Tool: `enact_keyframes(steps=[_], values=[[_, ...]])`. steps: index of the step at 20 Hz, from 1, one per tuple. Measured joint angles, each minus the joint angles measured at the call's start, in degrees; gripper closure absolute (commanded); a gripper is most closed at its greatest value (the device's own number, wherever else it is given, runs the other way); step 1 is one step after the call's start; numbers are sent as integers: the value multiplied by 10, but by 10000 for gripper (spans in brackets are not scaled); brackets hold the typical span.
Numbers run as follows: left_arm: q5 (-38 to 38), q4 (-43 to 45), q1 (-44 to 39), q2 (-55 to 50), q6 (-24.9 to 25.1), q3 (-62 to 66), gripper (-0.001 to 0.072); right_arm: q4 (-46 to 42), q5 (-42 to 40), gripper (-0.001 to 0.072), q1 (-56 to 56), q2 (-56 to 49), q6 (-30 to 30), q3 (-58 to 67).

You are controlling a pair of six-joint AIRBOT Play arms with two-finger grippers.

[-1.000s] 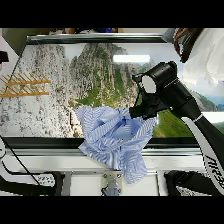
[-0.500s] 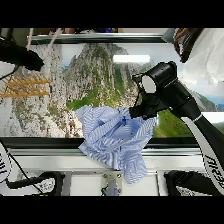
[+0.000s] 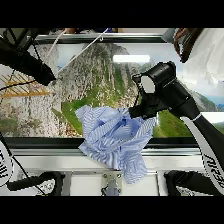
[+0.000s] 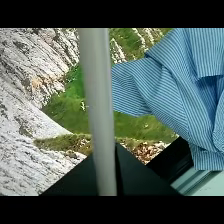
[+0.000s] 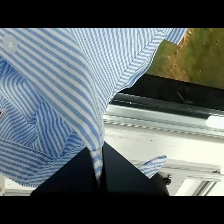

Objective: Fold the clothes and pants, and hang the long-sleeved shirts on hangers.

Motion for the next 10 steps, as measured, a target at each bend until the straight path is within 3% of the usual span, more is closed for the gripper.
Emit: enact_keyframes(steps=[7,10], values=[[0,-7,0,0,107,-2,689,9,-1,689,0,0,-7,0],[0,-51,23,0,151,-30,689,20,-4,689,-5,6,-24,2]])
